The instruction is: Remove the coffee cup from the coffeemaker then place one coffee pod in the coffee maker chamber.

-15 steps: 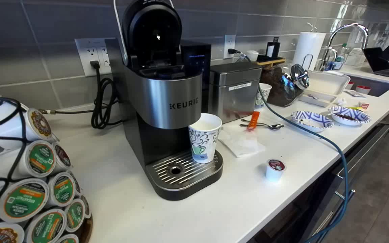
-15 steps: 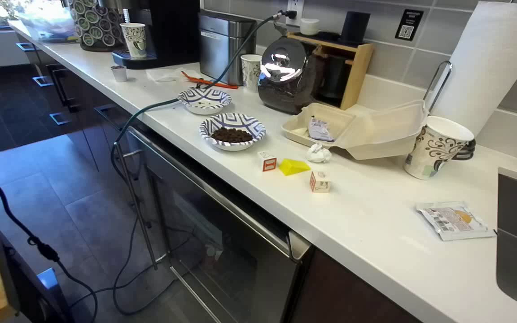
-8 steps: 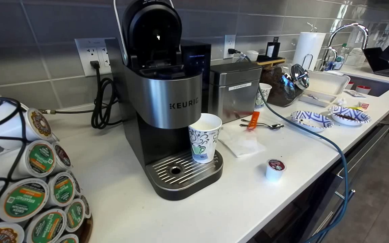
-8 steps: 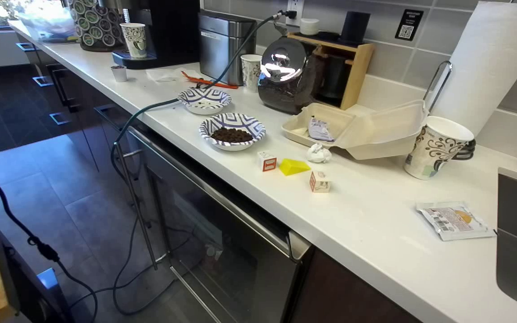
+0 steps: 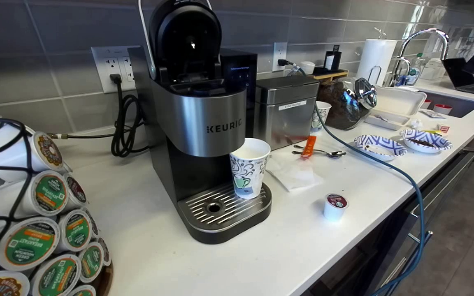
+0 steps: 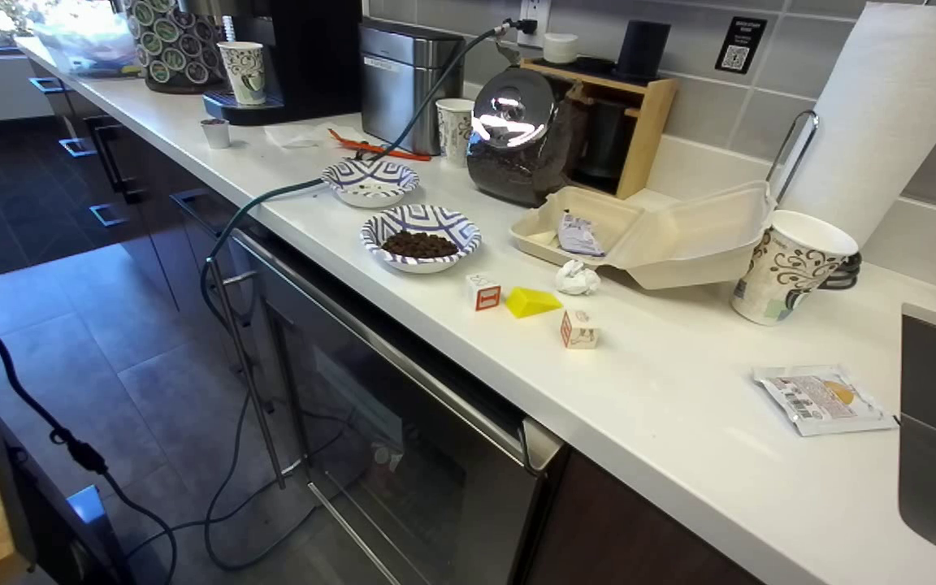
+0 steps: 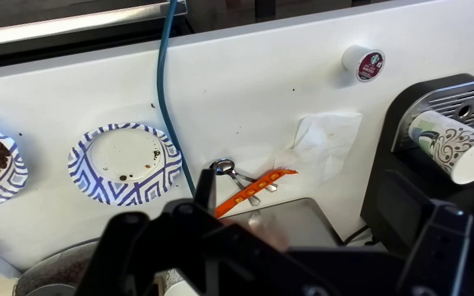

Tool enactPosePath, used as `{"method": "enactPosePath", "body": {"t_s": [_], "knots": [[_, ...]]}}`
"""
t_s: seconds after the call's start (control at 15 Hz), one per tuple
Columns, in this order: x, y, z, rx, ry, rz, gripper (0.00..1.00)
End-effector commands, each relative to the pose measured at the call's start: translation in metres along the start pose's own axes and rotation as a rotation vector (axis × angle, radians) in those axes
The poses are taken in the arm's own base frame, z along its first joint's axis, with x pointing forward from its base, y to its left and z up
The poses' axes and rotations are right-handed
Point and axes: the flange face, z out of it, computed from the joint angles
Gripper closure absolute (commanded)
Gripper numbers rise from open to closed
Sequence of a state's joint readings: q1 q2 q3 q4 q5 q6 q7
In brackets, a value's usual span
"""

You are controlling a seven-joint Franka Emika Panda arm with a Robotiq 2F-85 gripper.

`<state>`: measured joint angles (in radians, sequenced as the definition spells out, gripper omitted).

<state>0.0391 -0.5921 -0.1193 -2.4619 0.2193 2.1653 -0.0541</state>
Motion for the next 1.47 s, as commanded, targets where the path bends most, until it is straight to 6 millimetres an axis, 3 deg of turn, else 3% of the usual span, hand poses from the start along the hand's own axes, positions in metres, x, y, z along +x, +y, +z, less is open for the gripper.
{"method": "enactPosePath", "body": {"t_s": [0.0, 0.4, 0.53, 0.93, 1.13, 1.27, 1.33, 1.4], "knots": [[0.0, 0.0, 0.0, 0.0, -0.001, 0.0, 0.0], [0.004, 0.005, 0.005, -0.006, 0.0, 0.038, 0.0], [0.012, 0.013, 0.02, -0.004, -0.004, 0.116, 0.0], [0.044, 0.042, 0.1, -0.124, 0.059, 0.404, 0.0], [0.052, 0.08, 0.131, -0.242, 0.094, 0.492, 0.0], [0.052, 0.099, 0.137, -0.335, 0.073, 0.55, 0.0], [0.046, 0.088, 0.132, -0.268, 0.081, 0.494, 0.0], [0.046, 0.095, 0.137, -0.283, 0.074, 0.508, 0.0]]}}
